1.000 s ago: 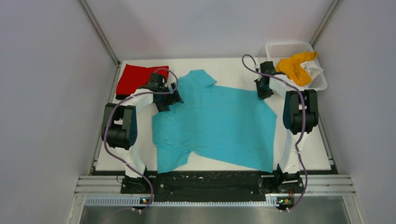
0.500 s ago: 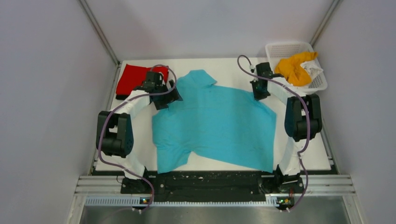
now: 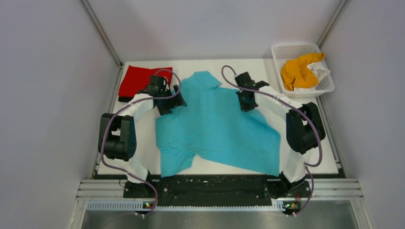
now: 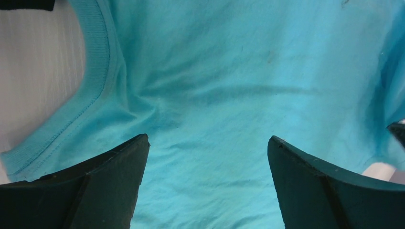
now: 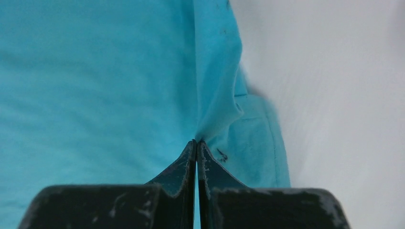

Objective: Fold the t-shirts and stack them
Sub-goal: Flatten out the tshirt

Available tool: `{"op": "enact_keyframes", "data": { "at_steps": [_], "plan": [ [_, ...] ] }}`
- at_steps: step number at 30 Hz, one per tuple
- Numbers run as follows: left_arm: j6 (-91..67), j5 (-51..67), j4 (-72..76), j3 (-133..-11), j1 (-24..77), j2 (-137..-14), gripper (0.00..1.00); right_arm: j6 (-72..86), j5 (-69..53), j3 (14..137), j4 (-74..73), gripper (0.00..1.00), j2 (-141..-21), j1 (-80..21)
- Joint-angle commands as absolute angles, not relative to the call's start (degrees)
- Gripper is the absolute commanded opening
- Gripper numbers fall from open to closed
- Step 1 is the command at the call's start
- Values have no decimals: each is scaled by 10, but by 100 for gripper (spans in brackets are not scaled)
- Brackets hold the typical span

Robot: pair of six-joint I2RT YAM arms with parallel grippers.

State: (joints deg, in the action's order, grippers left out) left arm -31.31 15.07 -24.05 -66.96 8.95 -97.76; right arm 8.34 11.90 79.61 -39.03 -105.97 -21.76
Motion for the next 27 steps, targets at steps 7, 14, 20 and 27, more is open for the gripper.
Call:
{"op": "enact_keyframes", "data": {
  "at_steps": [7, 14, 20, 27],
  "plan": [
    [-306, 148, -230, -658, 90, -974, 99, 307, 184, 772, -443, 52, -1042, -465],
    [-309, 167, -223, -655, 90, -981, 99, 266, 134, 721, -374, 93, -940, -419],
    [-314, 186, -213, -647, 90, -992, 99, 253, 4, 636, -261, 96, -924, -289],
    [-322, 190, -203, -635, 91, -1008, 99, 227, 31, 661, -241, 84, -994, -258]
  ]
}}
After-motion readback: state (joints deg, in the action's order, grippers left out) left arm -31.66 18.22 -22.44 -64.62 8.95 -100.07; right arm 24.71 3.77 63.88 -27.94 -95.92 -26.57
